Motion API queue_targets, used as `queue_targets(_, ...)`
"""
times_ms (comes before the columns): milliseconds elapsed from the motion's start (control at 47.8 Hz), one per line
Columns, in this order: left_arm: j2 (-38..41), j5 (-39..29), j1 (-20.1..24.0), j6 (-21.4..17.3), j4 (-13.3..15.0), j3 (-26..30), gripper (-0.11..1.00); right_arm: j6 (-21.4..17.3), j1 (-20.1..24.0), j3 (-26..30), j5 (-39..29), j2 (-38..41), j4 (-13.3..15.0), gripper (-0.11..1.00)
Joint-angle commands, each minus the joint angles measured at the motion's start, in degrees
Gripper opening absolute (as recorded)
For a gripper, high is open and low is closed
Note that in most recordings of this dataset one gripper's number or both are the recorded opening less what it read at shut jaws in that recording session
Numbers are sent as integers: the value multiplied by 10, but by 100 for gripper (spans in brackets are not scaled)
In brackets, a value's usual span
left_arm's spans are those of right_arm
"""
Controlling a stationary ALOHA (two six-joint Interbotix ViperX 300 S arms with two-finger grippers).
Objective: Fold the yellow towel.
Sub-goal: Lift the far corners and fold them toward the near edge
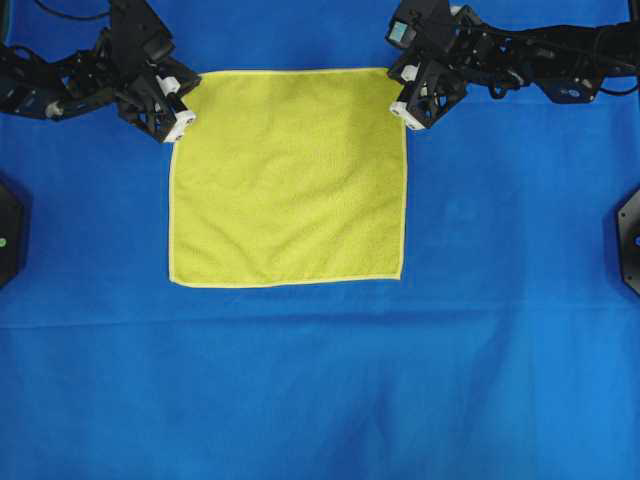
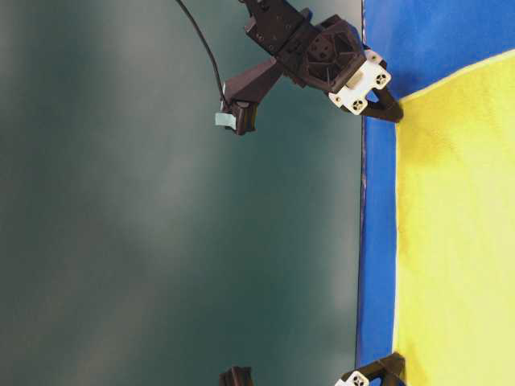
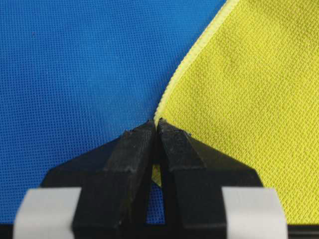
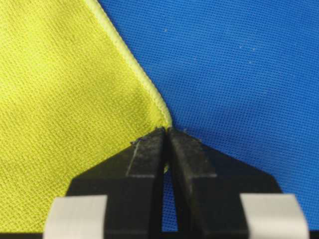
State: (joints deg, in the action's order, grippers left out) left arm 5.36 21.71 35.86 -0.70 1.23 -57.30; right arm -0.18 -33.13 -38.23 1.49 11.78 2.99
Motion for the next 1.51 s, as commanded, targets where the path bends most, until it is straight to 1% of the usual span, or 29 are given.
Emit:
queue_targets(0,-18,-1,1,0,0,9,1,-1,-2,8,1,-15,1,3)
queue_targets(126,-54,-17,-1,0,0,11,1,-4,-1,3,-3,-44,0,3)
queue_targets(293,-101,-35,-15,-1,0,9,1,-4,-2,-6,-6,-69,0,3)
queue_targets(586,-115,-58,-26,2,1,-6,1,-4,6,-7,-6,-69,-1,3)
queue_targets(691,-127,-71,-40,0,1,-9,1,-5,15,-11,-9,-75,-2,3)
queue_targets(774,-146,-98,-56,-1,1,-14,1,-6,28,-18,-16,-87,-4,3)
queue_targets(900,-186,-145,-89,1,1,-23,1,-6,57,-30,-33,-115,-13,3)
queue_targets(1005,-220,-180,-119,6,1,-37,1,-6,91,-44,-48,-141,-22,3)
queue_targets(1088,-242,-195,-152,14,1,-53,1,-7,120,-54,-63,-155,-28,3)
queue_targets(1193,-255,-204,-204,23,3,-71,1,-11,158,-66,-76,-160,-38,3)
queue_targets(1277,-261,-207,-250,44,4,-77,1,-28,192,-72,-80,-163,-45,3)
queue_targets(1319,-262,-209,-280,62,4,-79,1,-38,208,-75,-81,-163,-46,3)
queue_targets(1486,-258,-221,-349,131,4,-80,1,-83,262,-80,-83,-163,-45,3)
